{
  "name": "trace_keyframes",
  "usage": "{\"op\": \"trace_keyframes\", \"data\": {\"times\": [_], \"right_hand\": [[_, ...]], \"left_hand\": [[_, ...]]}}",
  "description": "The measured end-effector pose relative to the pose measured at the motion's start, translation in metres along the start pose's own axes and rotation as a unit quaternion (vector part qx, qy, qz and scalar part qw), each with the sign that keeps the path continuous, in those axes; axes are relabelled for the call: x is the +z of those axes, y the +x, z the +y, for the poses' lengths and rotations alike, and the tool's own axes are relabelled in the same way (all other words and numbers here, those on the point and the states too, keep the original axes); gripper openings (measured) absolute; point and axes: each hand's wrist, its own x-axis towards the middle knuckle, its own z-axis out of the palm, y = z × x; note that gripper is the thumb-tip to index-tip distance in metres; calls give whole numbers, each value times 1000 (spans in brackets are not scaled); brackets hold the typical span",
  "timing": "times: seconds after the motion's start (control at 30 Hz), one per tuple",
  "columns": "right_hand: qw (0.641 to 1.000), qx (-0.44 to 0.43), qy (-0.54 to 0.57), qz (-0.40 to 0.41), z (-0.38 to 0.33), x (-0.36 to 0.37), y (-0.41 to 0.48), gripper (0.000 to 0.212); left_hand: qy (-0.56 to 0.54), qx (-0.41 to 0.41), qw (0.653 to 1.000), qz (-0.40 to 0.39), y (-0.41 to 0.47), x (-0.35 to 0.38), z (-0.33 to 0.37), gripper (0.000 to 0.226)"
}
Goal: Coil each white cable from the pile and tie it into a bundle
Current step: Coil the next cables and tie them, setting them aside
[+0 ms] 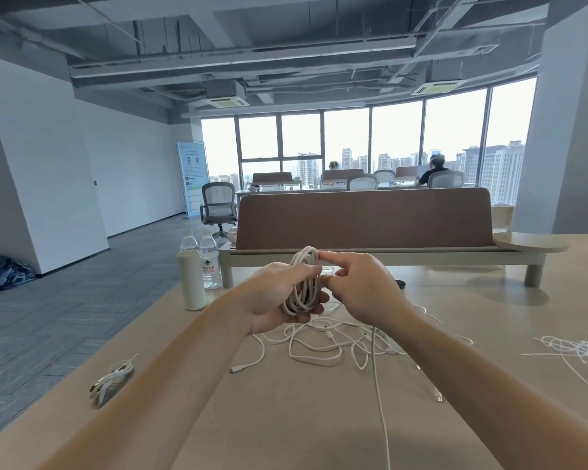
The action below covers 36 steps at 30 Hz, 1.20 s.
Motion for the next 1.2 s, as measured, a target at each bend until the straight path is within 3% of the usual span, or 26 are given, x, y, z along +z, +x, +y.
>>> {"op": "trace_keyframes", "data": {"times": [0.3,0.43,0.5,0.63,0.7,0.9,1.03,1.2], "right_hand": [[998,-22,-57,-22,0,-1,-1,42],[1000,5,4,-29,6,-4,1,20],[995,42,62,-62,12,-7,0,8],[955,129,174,-204,31,-21,-4,8],[942,160,190,-227,38,-26,-6,7],[919,164,350,-80,31,-18,0,20],[945,142,293,-20,11,-7,1,18],[948,136,289,7,-5,4,0,20]], "left_hand": [[19,9,1000,12,-1,3,-1,46],[-13,4,999,35,2,-2,-1,54],[-28,9,999,42,3,-10,0,53],[-35,15,997,65,5,-27,3,53],[-33,12,996,84,5,-33,3,53],[31,-8,995,96,8,-20,-5,52],[38,-28,996,76,11,-6,-10,52],[12,-33,998,49,10,5,-15,53]]}}
